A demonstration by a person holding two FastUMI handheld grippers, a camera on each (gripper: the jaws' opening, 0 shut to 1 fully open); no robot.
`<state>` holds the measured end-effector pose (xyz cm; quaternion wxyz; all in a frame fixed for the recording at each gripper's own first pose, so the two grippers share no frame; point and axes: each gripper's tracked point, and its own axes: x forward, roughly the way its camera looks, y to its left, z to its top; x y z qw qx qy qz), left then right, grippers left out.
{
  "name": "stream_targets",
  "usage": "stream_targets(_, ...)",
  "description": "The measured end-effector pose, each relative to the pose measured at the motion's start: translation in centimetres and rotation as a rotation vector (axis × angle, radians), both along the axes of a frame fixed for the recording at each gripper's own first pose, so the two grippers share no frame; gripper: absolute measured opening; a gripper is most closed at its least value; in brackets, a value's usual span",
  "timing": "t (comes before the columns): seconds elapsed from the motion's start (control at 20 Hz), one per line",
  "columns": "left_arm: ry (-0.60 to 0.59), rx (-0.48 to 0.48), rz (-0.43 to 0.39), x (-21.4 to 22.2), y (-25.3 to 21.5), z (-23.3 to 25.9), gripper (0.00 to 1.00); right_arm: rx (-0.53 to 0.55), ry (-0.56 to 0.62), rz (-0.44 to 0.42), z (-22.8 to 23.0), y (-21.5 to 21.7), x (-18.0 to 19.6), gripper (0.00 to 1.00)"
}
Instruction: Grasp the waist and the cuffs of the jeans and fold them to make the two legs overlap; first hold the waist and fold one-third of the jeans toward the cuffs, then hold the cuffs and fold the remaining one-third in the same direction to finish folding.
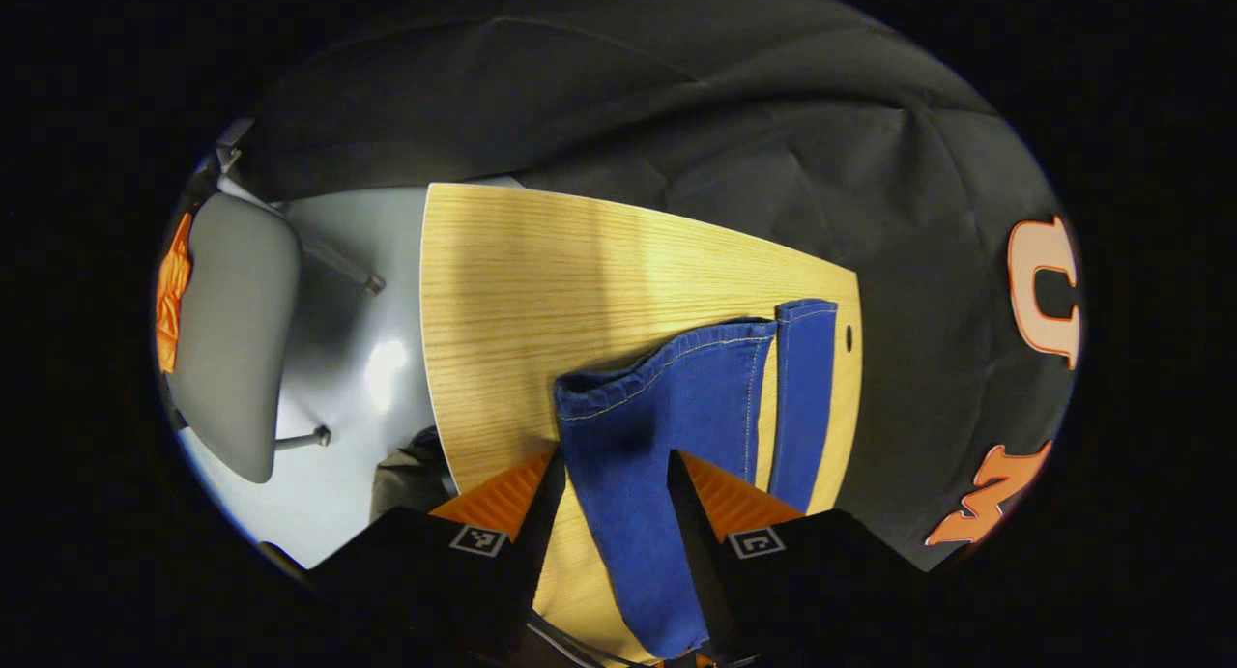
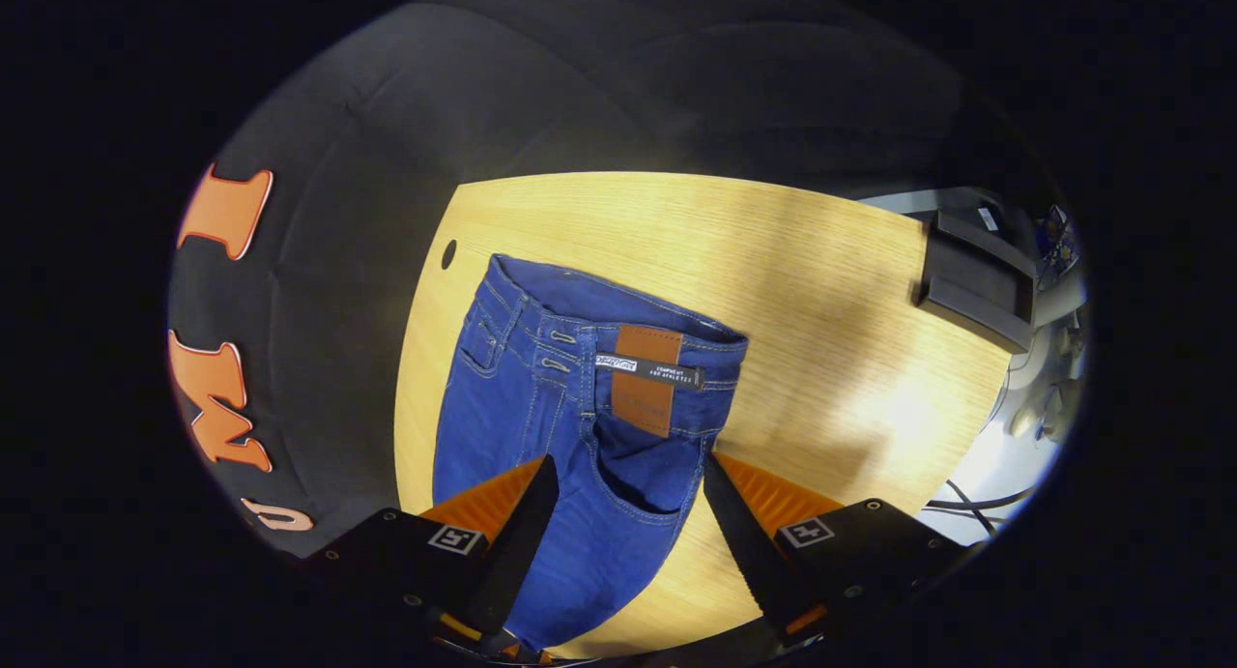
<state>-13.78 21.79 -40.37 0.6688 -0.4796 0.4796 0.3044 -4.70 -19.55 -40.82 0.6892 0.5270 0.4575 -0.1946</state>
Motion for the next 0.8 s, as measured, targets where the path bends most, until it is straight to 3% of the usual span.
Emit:
stream_targets(0.2,0.116,0.016,-0.034,0.2,0.1,-0.5,0.68,-0.003,0.037,0.027,-0.8,-0.1,0.8,0.95)
stream_targets(0.35,0.22,-0.003,0.029,-0.3,0.4,-1.2,0.29,0.006,0.088,0.058,-0.8,-0.1,0.4,0.96)
stream_targets(0.55,0.256,0.026,-0.043,-0.1,1.0,-1.4,0.29,-0.004,0.109,0.056,-0.5,-1.3,-0.7,0.96)
stream_targets(0.6,0.259,0.012,0.006,0.1,1.2,-0.7,0.29,-0.003,0.112,0.048,-0.7,-1.6,-1.1,0.96)
stream_targets(0.65,0.249,0.011,0.011,0.5,0.8,-1.5,0.02,0.01,0.105,0.02,-0.9,-1.9,-1.1,0.96)
stream_targets(0.8,0.243,0.011,-0.027,-0.2,0.8,-1.2,0.02,0.096,0.072,-0.08,-1.7,-2.2,0.1,0.96)
